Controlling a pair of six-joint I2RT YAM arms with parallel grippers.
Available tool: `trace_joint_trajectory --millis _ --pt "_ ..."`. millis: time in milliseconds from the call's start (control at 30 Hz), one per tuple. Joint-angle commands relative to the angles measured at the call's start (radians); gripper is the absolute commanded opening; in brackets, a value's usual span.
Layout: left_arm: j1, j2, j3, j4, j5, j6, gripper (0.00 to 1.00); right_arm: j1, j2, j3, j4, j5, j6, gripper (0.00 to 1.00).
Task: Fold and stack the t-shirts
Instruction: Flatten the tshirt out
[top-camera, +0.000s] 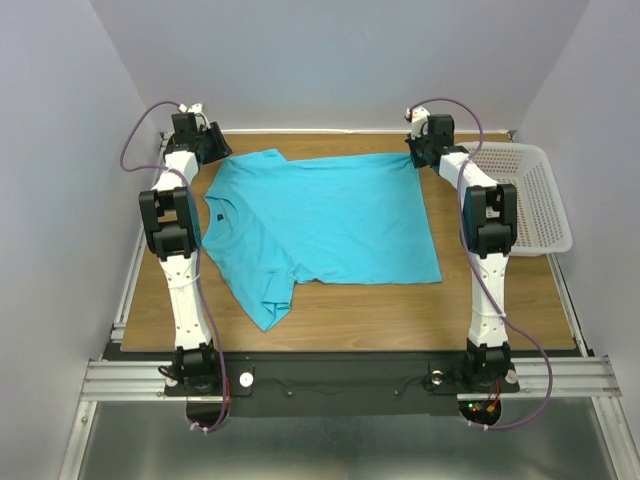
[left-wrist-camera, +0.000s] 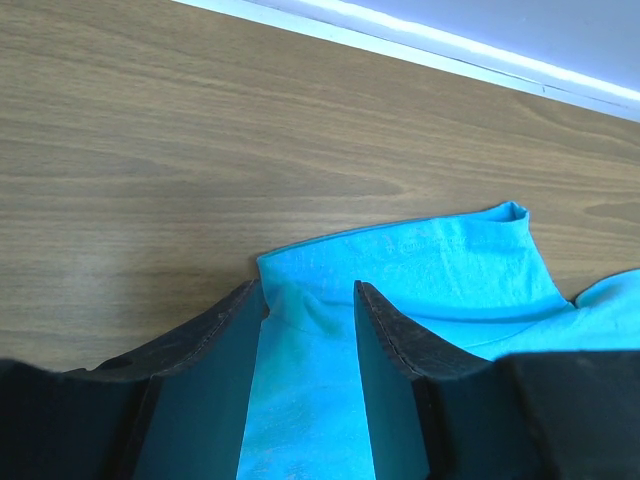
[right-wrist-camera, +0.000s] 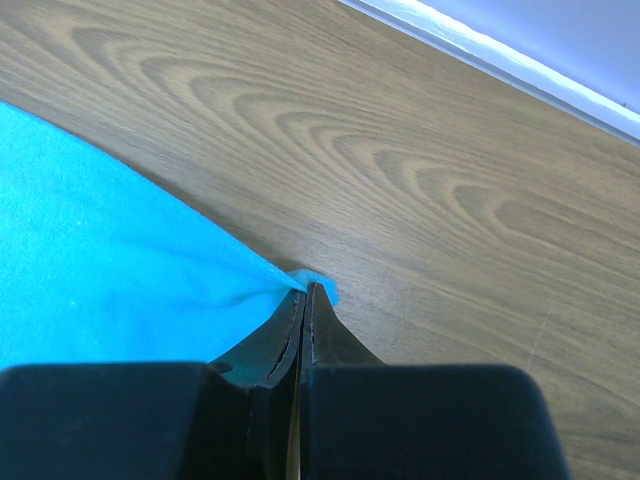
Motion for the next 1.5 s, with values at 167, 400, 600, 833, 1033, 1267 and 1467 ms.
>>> trace_joint_trajectory --millis 167,400,600,833,1033,1267,1467 --pt "0.016 -0.005 0.044 -0.007 0.064 0.076 0.53 -0.008 -0.058 -0.011 0.037 -0.014 0.001 0.01" --pt "0.016 0.013 0.056 -0.025 0.061 0.088 0.53 -0.007 -0.059 -0.008 0.037 -0.011 0.0 0.01" --pt "0.016 0.029 0.072 -0.031 0.076 0.085 0.52 -0.008 -0.058 -0.006 0.036 -0.012 -0.002 0.0" --pt "0.016 0.03 0.069 -0.031 0.104 0.096 0.52 -0.008 -0.053 -0.006 0.036 -0.012 -0.002 0.01" --pt "0.018 0.027 0.069 -0.027 0.124 0.093 0.51 -0.008 -0.05 -0.005 0.036 -0.011 -0.002 0.01" --pt "0.018 0.025 0.066 -0.025 0.136 0.081 0.45 -0.007 -0.052 -0.003 0.036 -0.011 -0.002 0.01" --pt "0.025 0.024 0.066 -0.025 0.142 0.069 0.33 -0.007 -0.053 -0.003 0.036 -0.012 0.001 0.01"
